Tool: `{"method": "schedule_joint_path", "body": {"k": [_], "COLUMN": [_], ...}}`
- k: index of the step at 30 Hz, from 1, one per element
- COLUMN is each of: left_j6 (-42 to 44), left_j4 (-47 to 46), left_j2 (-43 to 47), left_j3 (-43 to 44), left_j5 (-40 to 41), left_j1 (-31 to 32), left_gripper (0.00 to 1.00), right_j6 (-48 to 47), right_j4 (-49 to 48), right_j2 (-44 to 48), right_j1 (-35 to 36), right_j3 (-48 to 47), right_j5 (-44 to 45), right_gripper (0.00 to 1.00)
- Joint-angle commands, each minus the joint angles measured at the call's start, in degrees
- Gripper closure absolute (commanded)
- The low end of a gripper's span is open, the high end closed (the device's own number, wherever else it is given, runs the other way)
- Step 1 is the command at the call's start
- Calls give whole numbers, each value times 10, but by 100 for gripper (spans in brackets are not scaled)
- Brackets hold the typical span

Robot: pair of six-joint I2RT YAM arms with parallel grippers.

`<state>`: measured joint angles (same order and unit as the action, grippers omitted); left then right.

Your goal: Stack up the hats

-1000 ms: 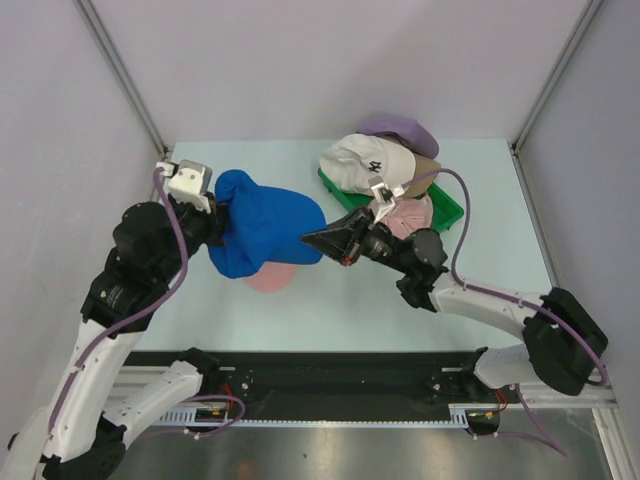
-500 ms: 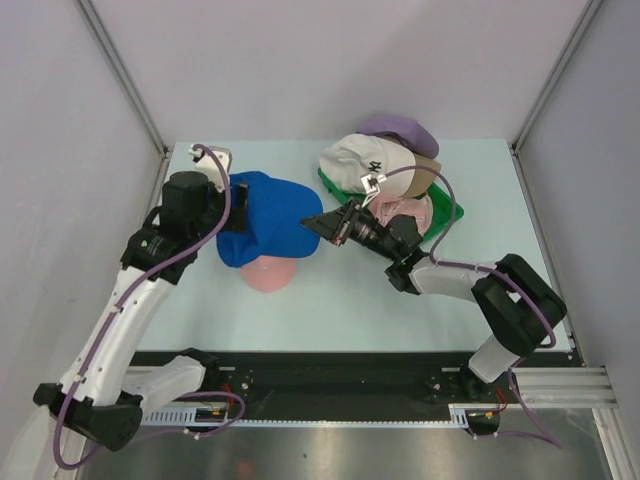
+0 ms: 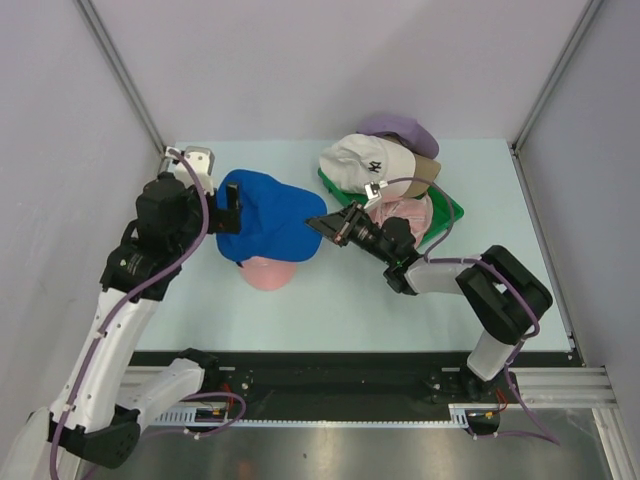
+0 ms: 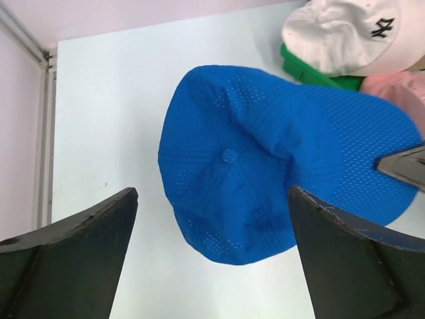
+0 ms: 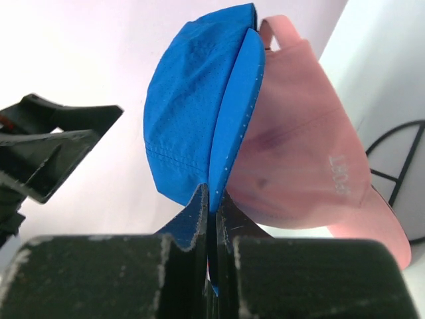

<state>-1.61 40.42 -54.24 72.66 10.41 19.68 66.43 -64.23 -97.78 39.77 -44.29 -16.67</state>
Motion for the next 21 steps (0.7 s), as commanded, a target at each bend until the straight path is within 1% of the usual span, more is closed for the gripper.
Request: {"method": "schedule_joint_path", "body": {"k": [1, 8, 13, 15, 21], "left_j6": [-21, -55, -82, -82, -47], "left_j4": [-40, -93, -128, -133, -115], "left_j2": [-27, -49, -67, -82, -139], "left_j3": [-6, -29, -44, -44, -16], "left_j5": [-46, -59, -73, -74, -66], "left_j1": [-5, -5, -5, -5, -5], "left_gripper": [0, 0, 0, 0, 0], "right_j6": [0, -3, 2, 4, 5], "right_j4": [5, 31, 40, 39, 16], "right_j2": [-11, -5, -29, -42, -54], "right_j1": [-10, -12, -13, -13, -12], "right_j3": [26, 67, 61, 58, 48], "right_j5": [76, 114, 127, 128, 120], "right_gripper": [100, 100, 100, 100, 100]}}
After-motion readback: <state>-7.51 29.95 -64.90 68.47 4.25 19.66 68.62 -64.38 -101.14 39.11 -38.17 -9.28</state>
